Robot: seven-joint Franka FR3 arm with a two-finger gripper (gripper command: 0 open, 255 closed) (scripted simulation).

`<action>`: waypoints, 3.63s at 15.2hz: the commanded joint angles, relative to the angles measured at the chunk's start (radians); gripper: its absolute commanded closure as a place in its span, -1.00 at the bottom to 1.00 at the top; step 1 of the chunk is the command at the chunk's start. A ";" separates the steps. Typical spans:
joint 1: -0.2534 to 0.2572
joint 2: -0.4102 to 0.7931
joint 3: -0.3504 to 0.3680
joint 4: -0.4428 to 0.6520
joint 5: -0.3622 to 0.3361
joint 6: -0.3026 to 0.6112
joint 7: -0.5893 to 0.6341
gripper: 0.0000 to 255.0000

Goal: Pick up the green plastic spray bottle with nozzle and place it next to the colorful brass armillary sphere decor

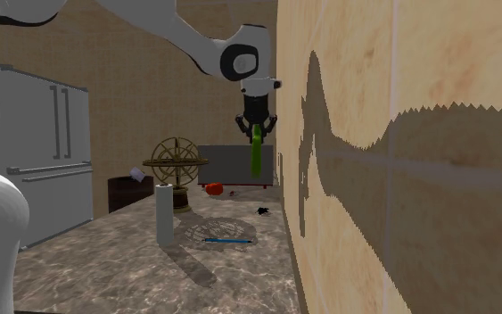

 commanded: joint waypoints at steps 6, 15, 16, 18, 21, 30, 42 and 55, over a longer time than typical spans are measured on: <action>-0.003 0.002 -0.003 0.093 -0.021 -0.087 0.035 1.00; -0.008 0.016 -0.008 0.229 -0.038 -0.204 0.074 1.00; -0.009 0.019 -0.008 0.246 -0.039 -0.218 0.078 1.00; -0.010 0.026 -0.010 0.280 -0.041 -0.245 0.086 1.00; -0.012 0.038 -0.012 0.336 -0.042 -0.287 0.098 1.00; -0.025 0.094 -0.021 0.529 -0.035 -0.424 0.130 1.00; -0.011 0.148 -0.013 0.729 -0.041 -0.554 0.207 1.00; 0.188 -0.003 0.146 0.521 -0.229 -0.415 0.517 1.00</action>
